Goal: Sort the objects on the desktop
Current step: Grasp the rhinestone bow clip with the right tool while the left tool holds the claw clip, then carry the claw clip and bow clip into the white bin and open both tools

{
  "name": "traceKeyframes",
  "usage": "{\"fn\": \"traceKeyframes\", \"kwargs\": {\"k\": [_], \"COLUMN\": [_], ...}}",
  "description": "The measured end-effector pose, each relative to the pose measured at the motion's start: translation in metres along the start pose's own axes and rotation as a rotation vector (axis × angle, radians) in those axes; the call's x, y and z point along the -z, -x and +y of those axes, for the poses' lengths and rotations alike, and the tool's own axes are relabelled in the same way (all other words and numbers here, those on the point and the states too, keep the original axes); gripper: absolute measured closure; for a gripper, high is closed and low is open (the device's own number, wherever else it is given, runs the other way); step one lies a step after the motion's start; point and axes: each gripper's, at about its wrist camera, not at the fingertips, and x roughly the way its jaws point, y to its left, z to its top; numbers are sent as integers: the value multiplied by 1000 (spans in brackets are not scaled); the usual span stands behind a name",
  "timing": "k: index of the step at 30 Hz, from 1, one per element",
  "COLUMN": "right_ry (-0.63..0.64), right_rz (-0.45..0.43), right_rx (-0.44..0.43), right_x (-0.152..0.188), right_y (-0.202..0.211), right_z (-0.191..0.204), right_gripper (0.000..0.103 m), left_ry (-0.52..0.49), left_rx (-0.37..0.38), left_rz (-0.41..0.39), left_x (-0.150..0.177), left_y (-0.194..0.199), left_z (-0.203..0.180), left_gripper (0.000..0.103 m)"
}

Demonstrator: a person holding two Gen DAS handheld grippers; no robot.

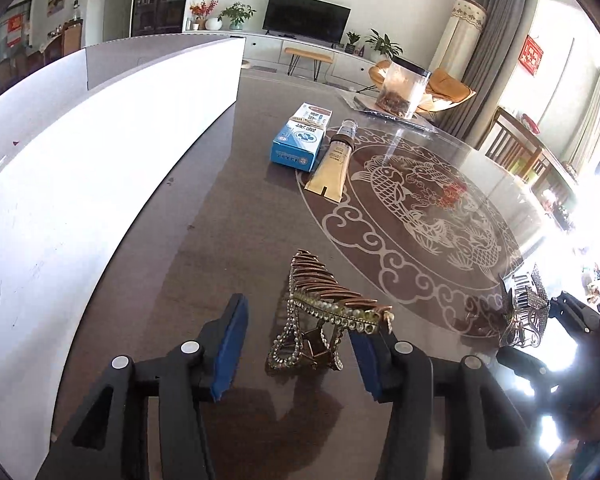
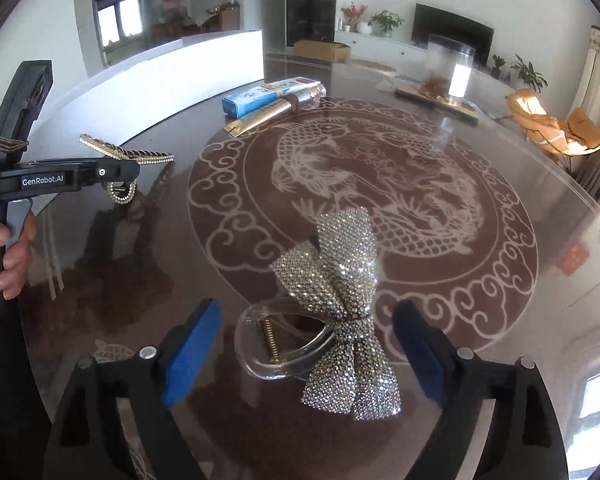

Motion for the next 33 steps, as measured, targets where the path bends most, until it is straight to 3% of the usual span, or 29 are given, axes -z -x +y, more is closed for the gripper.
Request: {"fn": "traceKeyframes", "kwargs": {"k": [6, 8, 9, 10, 11, 12, 13, 17, 22, 25, 29, 33], "right_ry": [-9, -16, -23, -37, -53, -62, -67, -79, -54, -18, 52, 162], "right_rz": [9, 9, 9, 11, 4, -3, 3, -5, -28, -76, -188, -270], "right_rx": [-5, -3, 3, 10, 13, 16, 8, -4, -32, -79, -191, -332], "right_x": [4, 2, 1, -1, -1, -3, -6, -10, -28, -61, -126, -191], "right_y": [-11, -12, -12, -13, -11, -8, -6, 4, 19, 29, 46, 49], "right_z": [10, 7, 5, 1, -3, -5, -7, -9, 2, 20, 71, 152], "right_gripper": [12, 12, 13, 14, 29, 48, 49, 50, 50, 50, 50, 50], "left_ry": [-75, -132, -164, -193, -207, -220, -230, -242, -127, -53, 49, 146], "left_rx": [-77, -112, -133, -131, -111, -118, -104, -74, -2, 1, -73, -212], "left_rz": [38, 41, 36, 29, 17, 7, 9, -34, -84, -120, -188, -176], "left_x": [4, 4, 5, 4, 4, 4, 4, 3, -2, -12, -37, -62], "left_y": [-10, -16, -18, -20, -21, -19, -18, -1, 41, 77, 130, 151], "left_z": [-13, -20, -25, -28, -30, -33, -34, -40, -23, 3, 62, 140], "left_gripper": [48, 37, 37, 39, 59, 72, 79, 80, 80, 80, 80, 80]}}
